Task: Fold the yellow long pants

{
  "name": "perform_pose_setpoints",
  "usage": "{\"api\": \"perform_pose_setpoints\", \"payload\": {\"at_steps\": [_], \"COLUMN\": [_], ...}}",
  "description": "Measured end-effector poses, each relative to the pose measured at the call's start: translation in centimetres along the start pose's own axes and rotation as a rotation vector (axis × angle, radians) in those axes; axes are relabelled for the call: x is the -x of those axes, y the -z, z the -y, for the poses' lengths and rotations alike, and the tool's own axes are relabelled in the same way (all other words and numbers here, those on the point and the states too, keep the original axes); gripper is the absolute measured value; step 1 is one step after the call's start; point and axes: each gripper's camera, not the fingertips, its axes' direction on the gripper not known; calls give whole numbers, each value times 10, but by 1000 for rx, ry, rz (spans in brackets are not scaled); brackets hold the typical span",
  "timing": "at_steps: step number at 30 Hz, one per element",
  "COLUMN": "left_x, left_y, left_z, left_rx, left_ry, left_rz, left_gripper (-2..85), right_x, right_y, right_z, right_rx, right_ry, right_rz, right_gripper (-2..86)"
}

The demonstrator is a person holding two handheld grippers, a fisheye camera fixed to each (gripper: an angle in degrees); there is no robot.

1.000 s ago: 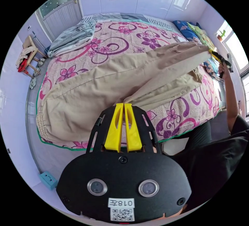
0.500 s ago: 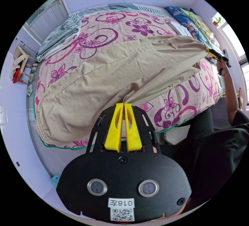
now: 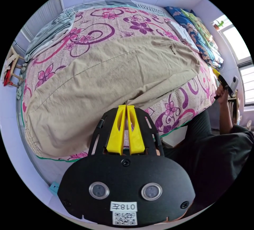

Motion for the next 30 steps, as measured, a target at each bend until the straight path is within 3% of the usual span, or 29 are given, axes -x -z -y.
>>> {"api": "perform_pose_setpoints", "payload": {"at_steps": [4, 6, 9, 17, 23, 27, 30], "left_x": [19, 26, 30, 28, 11, -4, -7], "left_y": [-16, -17, -17, -37, -48, -54, -63], "left_z": [10, 12, 8, -5, -16, -23, -22], "left_rx": [-4, -15, -35, -72, -90, -97, -96], "left_ry": [-8, -10, -29, -90, -129, -148, -141], "left_rz": [-73, -104, -138, -169, -156, -146, -153], "left_gripper": [-10, -10, -10, -10, -10, -10, -10], "right_x": [150, 225, 280, 323, 352, 361, 368], "right_y": [-105, -161, -210, -286, -289, -270, -276], "right_z": [1, -5, -1, 18, 9, 9, 5], "right_rx": [202, 232, 210, 363, 406, 314, 339], "right_ry": [394, 590, 707, 722, 684, 624, 699], "right_rz": [193, 163, 60, -4, 8, -23, -72], "right_gripper": [95, 93, 89, 38, 4, 18, 65]}}
